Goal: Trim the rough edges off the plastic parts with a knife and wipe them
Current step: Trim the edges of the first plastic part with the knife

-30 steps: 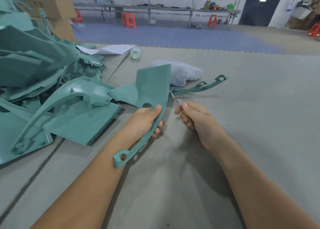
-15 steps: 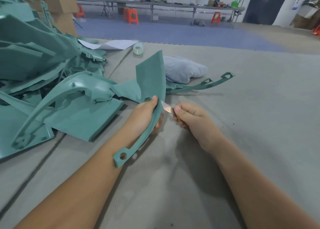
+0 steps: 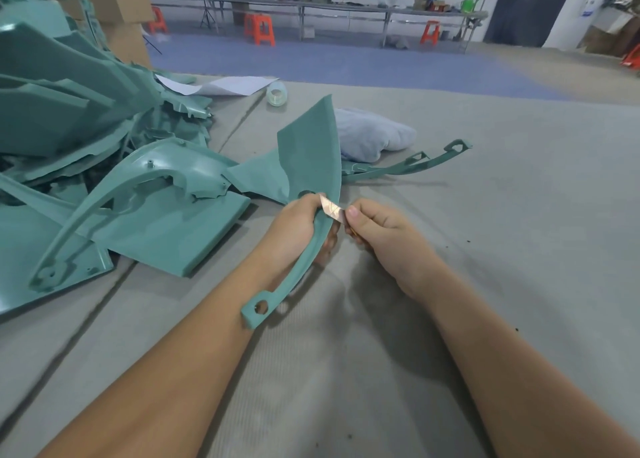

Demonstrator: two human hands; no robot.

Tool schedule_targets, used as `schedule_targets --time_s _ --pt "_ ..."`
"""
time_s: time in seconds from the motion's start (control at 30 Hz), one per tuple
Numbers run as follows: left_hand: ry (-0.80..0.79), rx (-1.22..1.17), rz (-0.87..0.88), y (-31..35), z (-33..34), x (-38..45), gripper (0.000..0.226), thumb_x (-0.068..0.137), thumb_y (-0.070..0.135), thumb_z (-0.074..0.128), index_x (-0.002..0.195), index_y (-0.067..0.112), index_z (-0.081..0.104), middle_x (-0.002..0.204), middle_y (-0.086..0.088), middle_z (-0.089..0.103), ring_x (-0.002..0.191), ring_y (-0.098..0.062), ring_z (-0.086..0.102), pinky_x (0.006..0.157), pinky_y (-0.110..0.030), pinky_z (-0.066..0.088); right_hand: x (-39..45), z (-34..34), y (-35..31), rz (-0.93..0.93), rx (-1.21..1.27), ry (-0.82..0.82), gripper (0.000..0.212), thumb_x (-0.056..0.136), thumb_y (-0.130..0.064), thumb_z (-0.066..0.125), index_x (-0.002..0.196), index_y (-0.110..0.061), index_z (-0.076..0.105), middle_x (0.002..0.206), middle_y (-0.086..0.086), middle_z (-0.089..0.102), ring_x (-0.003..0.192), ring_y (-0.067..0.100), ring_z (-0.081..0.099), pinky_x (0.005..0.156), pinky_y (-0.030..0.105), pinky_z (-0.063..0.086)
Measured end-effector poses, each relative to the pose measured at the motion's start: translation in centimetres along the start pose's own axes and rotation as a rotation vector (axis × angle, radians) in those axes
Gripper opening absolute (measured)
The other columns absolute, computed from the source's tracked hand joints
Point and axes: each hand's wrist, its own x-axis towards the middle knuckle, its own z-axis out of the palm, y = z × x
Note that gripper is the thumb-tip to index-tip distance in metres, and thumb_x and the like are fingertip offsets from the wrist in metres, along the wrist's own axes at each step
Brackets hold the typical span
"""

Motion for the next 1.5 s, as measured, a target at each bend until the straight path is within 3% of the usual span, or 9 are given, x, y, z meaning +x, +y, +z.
schedule_targets --time_s 0.2,0.33,0.47,0.57,0.7,0.97,1.23,1.33,1.5 --pt "-0.064 -0.052 -0.011 -0.2 0.4 -0.2 0.041 0.099 0.025 0.034 0.06 0.016 0.044 0.044 -0.002 0.037 0.032 -0.013 0.031 0.035 -0.015 0.026 1.0 -0.6 0.5 0.005 0.064 0.12 0.03 0.1 -0.031 0.046 0.071 -0.023 0.048 0.067 -0.006 0.042 0.061 0.005 0.036 0.063 0.023 0.03" --pt "-0.077 0.04 0.019 -0.4 0.3 -0.3 0.045 0.094 0.032 0.039 0.051 0.022 0.05 0.044 -0.001 0.04 0.032 -0.012 0.033 0.036 -0.016 0.027 1.8 -1.2 0.6 0.016 0.163 0.262 0.03 0.104 -0.023 0.044 0.074 -0.018 0.048 0.063 -0.007 0.04 0.054 0.002 0.034 0.057 0.017 0.03" --pt "-0.085 -0.095 0.004 0.0 0.4 -0.5 0.042 0.102 0.024 0.035 0.061 0.015 0.043 0.042 -0.001 0.036 0.03 -0.01 0.031 0.035 -0.013 0.025 0.8 -1.6 0.5 -0.007 0.261 0.053 0.026 0.093 -0.03 0.051 0.069 -0.024 0.056 0.064 -0.006 0.047 0.055 0.003 0.037 0.052 0.015 0.03" --pt "-0.09 -0.135 0.002 0.3 0.4 -0.8 0.043 0.101 0.023 0.037 0.06 0.014 0.043 0.042 0.0 0.037 0.03 -0.01 0.031 0.034 -0.012 0.025 0.1 -1.2 0.3 -0.029 0.173 -0.108 0.029 0.092 -0.031 0.05 0.065 -0.025 0.057 0.063 -0.008 0.046 0.056 0.003 0.037 0.054 0.014 0.031" --pt "-0.087 -0.148 -0.02 0.6 0.6 -1.2 0.043 0.102 0.025 0.035 0.061 0.012 0.045 0.041 0.001 0.039 0.03 -0.008 0.032 0.035 -0.011 0.025 0.2 -0.7 0.0 -0.043 0.123 -0.084 0.028 0.095 -0.027 0.05 0.068 -0.021 0.054 0.06 -0.011 0.043 0.057 0.003 0.035 0.056 0.015 0.03" --pt "-0.123 -0.134 0.01 1.1 0.8 -1.9 0.039 0.102 0.02 0.028 0.065 0.011 0.038 0.04 0.0 0.034 0.029 -0.008 0.027 0.034 -0.011 0.023 0.9 -0.4 0.4 -0.086 0.162 -0.093 0.033 0.094 -0.029 0.049 0.063 -0.03 0.059 0.06 -0.015 0.042 0.057 0.001 0.035 0.055 0.013 0.032" --pt "-0.143 -0.059 -0.009 0.6 1.1 -2.0 0.04 0.104 0.021 0.03 0.065 0.013 0.034 0.041 -0.003 0.029 0.029 -0.01 0.026 0.033 -0.012 0.023 2.3 -1.3 1.0 -0.005 0.328 0.112 0.025 0.094 -0.03 0.05 0.07 -0.025 0.056 0.068 -0.008 0.046 0.058 0.003 0.035 0.057 0.02 0.027" --pt "-0.144 -0.042 -0.004 0.7 1.1 -2.1 0.042 0.104 0.02 0.03 0.063 0.013 0.034 0.042 -0.003 0.029 0.03 -0.01 0.026 0.033 -0.013 0.022 1.9 -1.7 1.2 0.008 0.38 0.048 0.027 0.09 -0.032 0.052 0.066 -0.026 0.06 0.067 -0.006 0.047 0.059 0.005 0.035 0.056 0.019 0.027" --pt "-0.138 -0.088 -0.006 1.0 1.4 -2.3 0.04 0.103 0.017 0.028 0.064 0.011 0.034 0.04 -0.003 0.028 0.028 -0.01 0.025 0.032 -0.012 0.022 1.1 -1.8 1.0 -0.006 0.249 -0.123 0.029 0.09 -0.034 0.052 0.063 -0.027 0.061 0.065 -0.006 0.048 0.057 0.004 0.037 0.055 0.019 0.029"
